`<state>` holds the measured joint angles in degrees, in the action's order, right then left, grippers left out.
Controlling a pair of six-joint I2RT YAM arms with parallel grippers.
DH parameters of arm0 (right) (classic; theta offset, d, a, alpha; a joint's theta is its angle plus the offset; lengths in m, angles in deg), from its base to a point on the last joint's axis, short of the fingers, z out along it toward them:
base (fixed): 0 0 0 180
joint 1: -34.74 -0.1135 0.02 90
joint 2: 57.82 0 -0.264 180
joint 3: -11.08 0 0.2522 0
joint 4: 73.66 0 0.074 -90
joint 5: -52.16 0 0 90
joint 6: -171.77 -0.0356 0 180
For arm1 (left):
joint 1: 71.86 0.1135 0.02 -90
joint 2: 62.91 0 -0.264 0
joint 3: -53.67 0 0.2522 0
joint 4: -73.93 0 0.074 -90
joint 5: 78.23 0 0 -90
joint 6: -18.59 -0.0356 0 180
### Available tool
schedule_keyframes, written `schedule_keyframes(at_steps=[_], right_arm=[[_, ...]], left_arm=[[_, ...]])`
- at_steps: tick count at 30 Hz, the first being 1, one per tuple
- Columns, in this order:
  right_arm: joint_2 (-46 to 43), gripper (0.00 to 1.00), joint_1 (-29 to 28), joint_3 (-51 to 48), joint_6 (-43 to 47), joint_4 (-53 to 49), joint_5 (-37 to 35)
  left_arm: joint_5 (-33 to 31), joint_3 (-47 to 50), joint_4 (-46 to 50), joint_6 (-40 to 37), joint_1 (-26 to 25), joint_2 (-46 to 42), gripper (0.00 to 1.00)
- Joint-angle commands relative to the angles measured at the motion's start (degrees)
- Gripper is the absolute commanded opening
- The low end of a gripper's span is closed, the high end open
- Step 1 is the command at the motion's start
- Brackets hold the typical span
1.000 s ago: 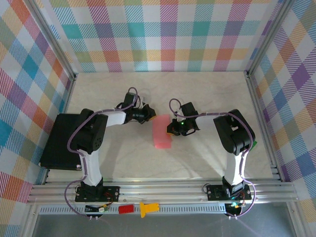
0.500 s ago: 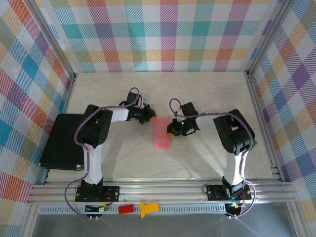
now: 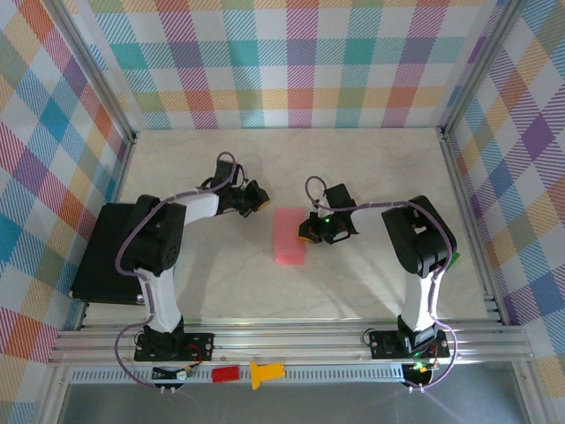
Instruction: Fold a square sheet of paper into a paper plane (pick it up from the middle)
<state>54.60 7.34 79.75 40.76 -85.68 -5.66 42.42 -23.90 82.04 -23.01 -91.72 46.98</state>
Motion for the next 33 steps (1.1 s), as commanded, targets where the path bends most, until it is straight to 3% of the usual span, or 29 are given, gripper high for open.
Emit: schedule_keyframes(at_steps=[1, 5, 11, 24, 33], right_arm=[[10.8, 0.0, -0.7, -6.7, -1.3, -14.3, -16.8], [10.7, 0.0, -0.6, -6.9, -1.2, -14.5, -17.2], [10.8, 0.0, -0.6, -7.2, -0.9, -14.5, -17.6], [11.9, 0.0, -0.6, -6.7, -0.1, -16.0, -19.3], [12.0, 0.0, -0.6, -6.7, 0.2, -16.3, -19.9]], left_arm=[[1.2, 7.1, -10.0, 10.5, -4.2, -3.3, 0.05], [-0.8, 13.4, -14.5, 15.5, -8.3, -5.4, 0.05], [-3.5, 16.5, -10.4, 13.2, -11.6, -7.8, 0.06], [-9.4, 21.6, -3.9, 8.8, -10.8, -7.4, 0.05], [-9.1, 22.1, 0.7, 0.3, -8.5, -15.9, 0.06]])
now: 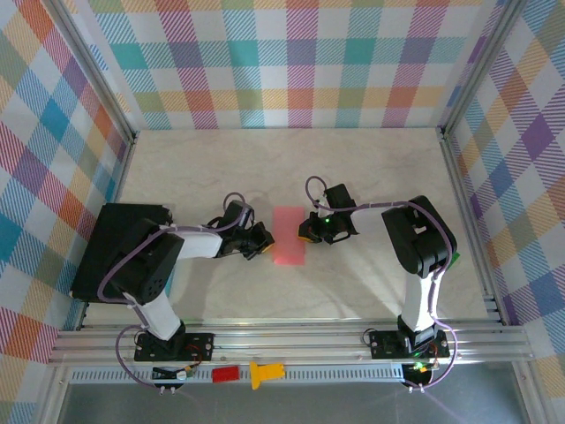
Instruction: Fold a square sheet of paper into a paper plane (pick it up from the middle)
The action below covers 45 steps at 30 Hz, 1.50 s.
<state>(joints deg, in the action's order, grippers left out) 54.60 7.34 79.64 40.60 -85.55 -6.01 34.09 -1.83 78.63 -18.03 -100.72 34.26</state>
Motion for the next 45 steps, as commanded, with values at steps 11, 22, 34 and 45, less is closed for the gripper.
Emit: schedule_keyframes(at_steps=[11, 22, 34, 45], right_arm=[[12.3, 0.0, -0.7, -6.7, 0.3, -16.2, -19.8], [12.6, 0.0, -0.6, -6.4, 0.8, -16.7, -20.1], [12.8, 0.0, -0.6, -5.9, 1.2, -17.1, -20.2], [12.9, 0.0, -0.6, -6.0, 1.1, -17.1, -20.3]], left_arm=[[4.9, -1.7, -5.1, 2.9, -5.4, 3.1, 0.06], [-1.0, 4.3, 1.4, 1.0, -3.8, 0.4, 0.05], [5.3, 4.9, -2.0, 1.6, -0.4, -7.0, 0.06], [2.6, 2.2, -0.5, 3.1, -5.8, -0.1, 0.06]])
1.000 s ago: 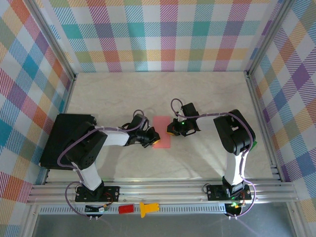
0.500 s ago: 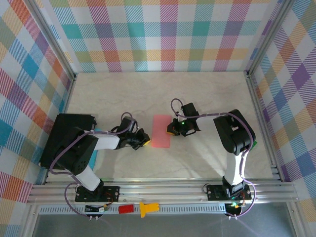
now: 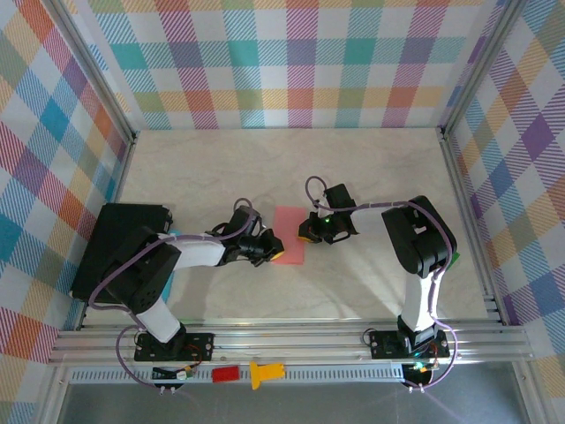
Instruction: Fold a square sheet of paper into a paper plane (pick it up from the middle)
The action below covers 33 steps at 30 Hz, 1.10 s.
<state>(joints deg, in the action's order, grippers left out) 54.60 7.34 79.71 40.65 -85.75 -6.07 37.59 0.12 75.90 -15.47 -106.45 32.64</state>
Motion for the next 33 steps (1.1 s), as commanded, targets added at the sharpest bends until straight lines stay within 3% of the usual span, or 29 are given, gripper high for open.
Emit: schedule_keyframes(at_steps=[1, 9, 16, 24, 29, 33], right_arm=[[12.8, 0.0, -0.5, -6.1, 1.1, -16.9, -20.3], [12.8, 0.0, -0.5, -5.7, 1.6, -17.4, -20.9], [12.6, 0.0, -0.4, -4.6, 3.2, -19.1, -22.4], [8.8, 0.01, -0.5, -3.7, 5.6, -18.5, -19.9], [2.5, 0.08, -1.0, -0.4, 7.9, -18.5, -14.8], [-3.5, 0.24, -1.2, 3.3, 8.3, -19.1, -12.1]], left_arm=[[-1.2, 0.6, 2.6, 0.5, 0.0, 1.8, 0.06], [-4.6, 3.9, 8.5, -2.9, 1.8, 1.1, 0.06], [-2.9, 9.8, 5.2, -2.9, 5.7, -3.7, 0.06], [-0.8, 7.5, 6.5, -6.4, 6.8, -10.9, 0.11], [-2.1, 3.3, 10.1, -9.8, 7.9, -13.8, 0.25], [-3.1, -0.5, 13.3, -13.0, 8.4, -13.8, 0.4]])
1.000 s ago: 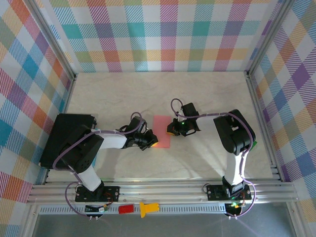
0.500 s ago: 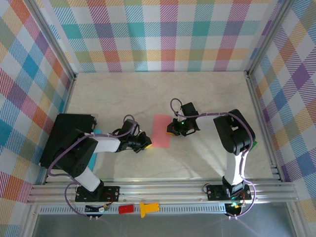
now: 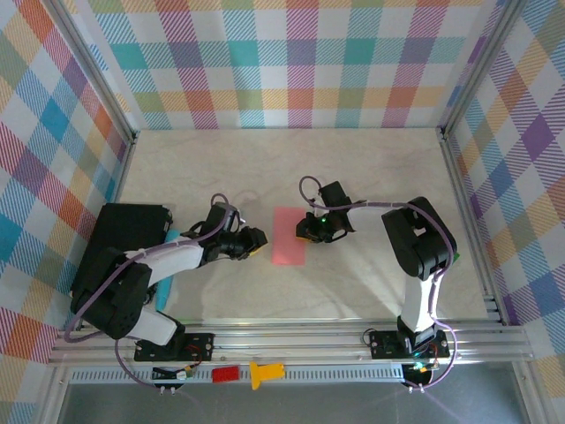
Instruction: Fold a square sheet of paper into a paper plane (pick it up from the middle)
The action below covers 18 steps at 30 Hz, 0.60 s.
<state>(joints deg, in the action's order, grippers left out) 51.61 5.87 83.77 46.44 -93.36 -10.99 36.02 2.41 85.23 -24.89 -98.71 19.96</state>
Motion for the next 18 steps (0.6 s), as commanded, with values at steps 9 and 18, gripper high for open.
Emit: schedule_keyframes(at_steps=[9, 18], right_arm=[[-13.4, 0.76, 0.4, 0.4, 1.4, -10.4, -17.9], [-22.5, 0.88, 1.2, -5.9, 3.8, -7.1, -25.7]], left_arm=[[-6.1, -9.3, 6.3, -8.2, 0.7, 1.3, 0.63], [-2.3, -13.5, -0.6, -4.2, 0.6, 7.6, 0.72]])
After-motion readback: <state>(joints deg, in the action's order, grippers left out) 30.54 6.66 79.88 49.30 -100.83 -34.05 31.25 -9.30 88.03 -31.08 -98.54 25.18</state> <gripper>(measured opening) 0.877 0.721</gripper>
